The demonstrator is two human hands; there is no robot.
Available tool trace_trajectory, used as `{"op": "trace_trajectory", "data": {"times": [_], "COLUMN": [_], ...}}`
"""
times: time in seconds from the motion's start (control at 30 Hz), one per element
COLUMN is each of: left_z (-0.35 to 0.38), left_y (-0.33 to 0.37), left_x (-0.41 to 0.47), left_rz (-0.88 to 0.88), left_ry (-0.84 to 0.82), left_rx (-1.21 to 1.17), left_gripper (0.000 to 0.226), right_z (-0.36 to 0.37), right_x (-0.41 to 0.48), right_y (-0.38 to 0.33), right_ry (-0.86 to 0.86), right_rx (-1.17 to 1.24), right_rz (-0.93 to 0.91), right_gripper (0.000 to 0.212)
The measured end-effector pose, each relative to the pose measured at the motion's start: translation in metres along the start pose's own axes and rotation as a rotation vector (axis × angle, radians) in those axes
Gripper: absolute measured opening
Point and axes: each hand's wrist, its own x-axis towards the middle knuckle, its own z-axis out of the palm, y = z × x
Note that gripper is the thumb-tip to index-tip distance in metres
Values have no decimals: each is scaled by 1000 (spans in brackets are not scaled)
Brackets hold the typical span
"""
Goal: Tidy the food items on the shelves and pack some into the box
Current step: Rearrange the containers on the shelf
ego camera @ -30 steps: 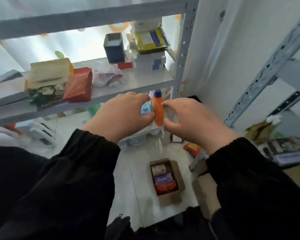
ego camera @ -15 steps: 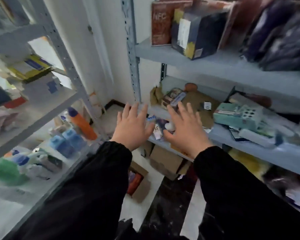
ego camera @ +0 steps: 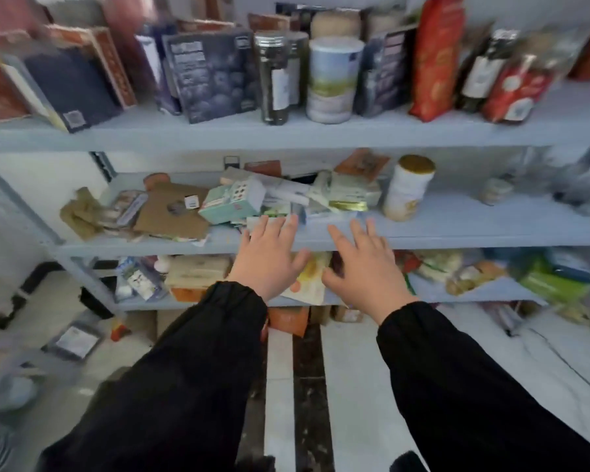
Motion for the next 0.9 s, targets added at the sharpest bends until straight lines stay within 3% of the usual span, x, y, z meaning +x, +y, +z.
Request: {"op": "trace_trajectory", "data": {"times": [0.2, 0.43, 0.7, 0.9], "left_z": [14, 10, 14, 12], "left_y": [139, 251, 352, 454], "left_x": [39, 85, 181, 278], "left_rz": [144, 279, 452, 577], "left_ry": [-16, -12, -48, -8], "left_rx": [40, 89, 126, 46], "left_gripper": [67, 67, 66, 62], "right_z": [-53, -94, -139, -206], "right_x": [-46, -67, -38, -2], "right_y": [133, 226, 339, 441], "right_ry": [88, 205, 307, 276], "right_rx": [45, 102, 52, -52], "right_rz": [130, 213, 257, 346], "right_gripper": [76, 74, 59, 50]}}
